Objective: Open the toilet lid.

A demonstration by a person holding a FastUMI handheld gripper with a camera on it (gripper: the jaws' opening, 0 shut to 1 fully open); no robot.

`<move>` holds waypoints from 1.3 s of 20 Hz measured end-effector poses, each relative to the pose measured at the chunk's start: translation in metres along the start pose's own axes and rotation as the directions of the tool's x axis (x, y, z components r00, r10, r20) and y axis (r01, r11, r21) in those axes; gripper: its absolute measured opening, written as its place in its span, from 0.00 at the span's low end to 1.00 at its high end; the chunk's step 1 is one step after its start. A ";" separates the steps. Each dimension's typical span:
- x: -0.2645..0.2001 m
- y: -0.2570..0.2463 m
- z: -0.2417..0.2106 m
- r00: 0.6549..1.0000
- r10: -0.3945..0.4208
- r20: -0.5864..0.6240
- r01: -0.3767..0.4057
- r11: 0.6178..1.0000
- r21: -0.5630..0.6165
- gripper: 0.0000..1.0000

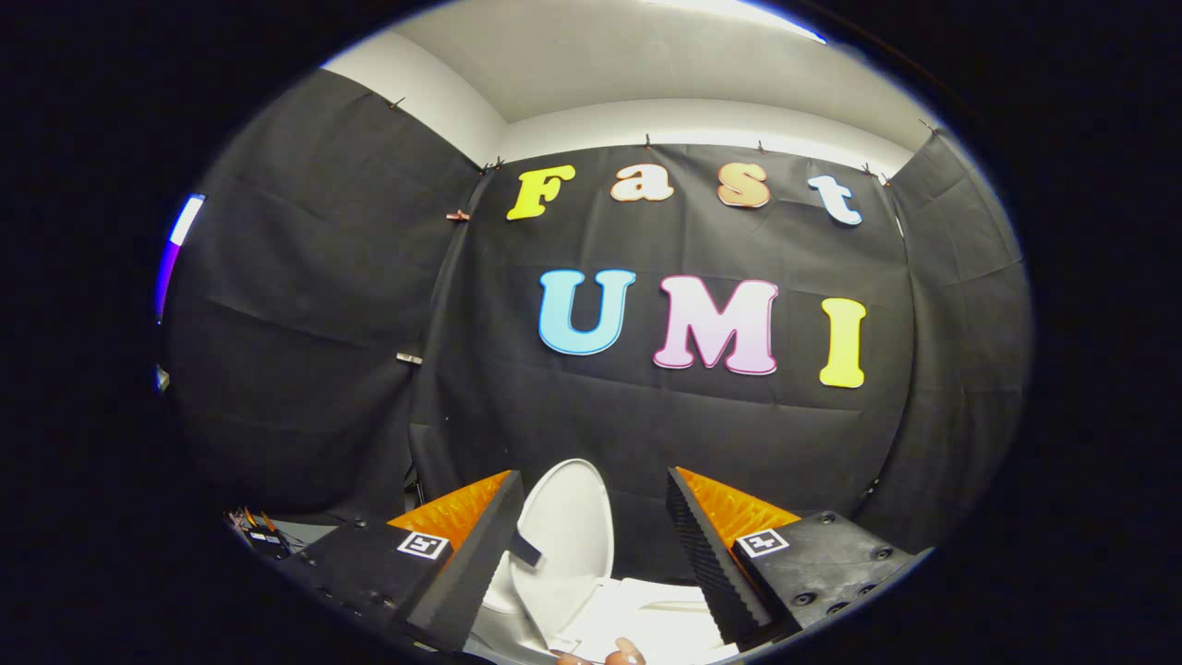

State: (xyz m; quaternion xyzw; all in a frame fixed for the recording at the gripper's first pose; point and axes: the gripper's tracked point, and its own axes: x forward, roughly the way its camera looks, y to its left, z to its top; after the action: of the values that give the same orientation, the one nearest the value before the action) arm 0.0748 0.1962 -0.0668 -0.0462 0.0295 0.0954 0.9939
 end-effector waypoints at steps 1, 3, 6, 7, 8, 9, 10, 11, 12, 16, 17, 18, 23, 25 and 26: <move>-0.012 -0.015 0.008 1.000 -0.007 0.006 0.007 1.000 0.013 0.97; -0.034 -0.047 0.019 1.000 -0.023 0.020 0.023 0.999 0.041 0.97; -0.065 -0.101 0.032 0.995 -0.095 0.042 0.092 0.994 0.061 0.97; -0.073 -0.117 0.038 0.991 -0.124 0.049 0.121 0.991 0.056 0.97; -0.081 -0.128 0.042 0.989 -0.138 0.057 0.135 0.990 0.044 0.97; -0.089 -0.139 0.046 0.985 -0.159 0.067 0.157 0.987 0.031 0.97; -0.096 -0.153 0.051 0.980 -0.185 0.073 0.184 0.983 0.021 0.97; -0.101 -0.163 0.057 0.977 -0.199 0.077 0.198 0.980 0.020 0.97; -0.105 -0.170 0.063 0.975 -0.207 0.086 0.206 0.978 0.023 0.97; -0.121 -0.194 0.081 0.965 -0.231 0.124 0.226 0.972 0.057 0.97; -0.123 -0.198 0.080 0.965 -0.233 0.120 0.226 0.972 0.067 0.97; -0.124 -0.200 0.077 0.966 -0.234 0.111 0.226 0.971 0.075 0.97; -0.119 -0.198 0.069 0.973 -0.217 0.078 0.209 0.973 0.102 0.97; -0.119 -0.196 0.068 0.974 -0.212 0.074 0.205 0.974 0.094 0.97; -0.119 -0.194 0.068 0.975 -0.209 0.073 0.202 0.975 0.093 0.97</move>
State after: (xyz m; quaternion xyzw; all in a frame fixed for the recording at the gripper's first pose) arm -0.0005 -0.0092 0.0258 -0.0029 -0.0121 -0.0074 0.9999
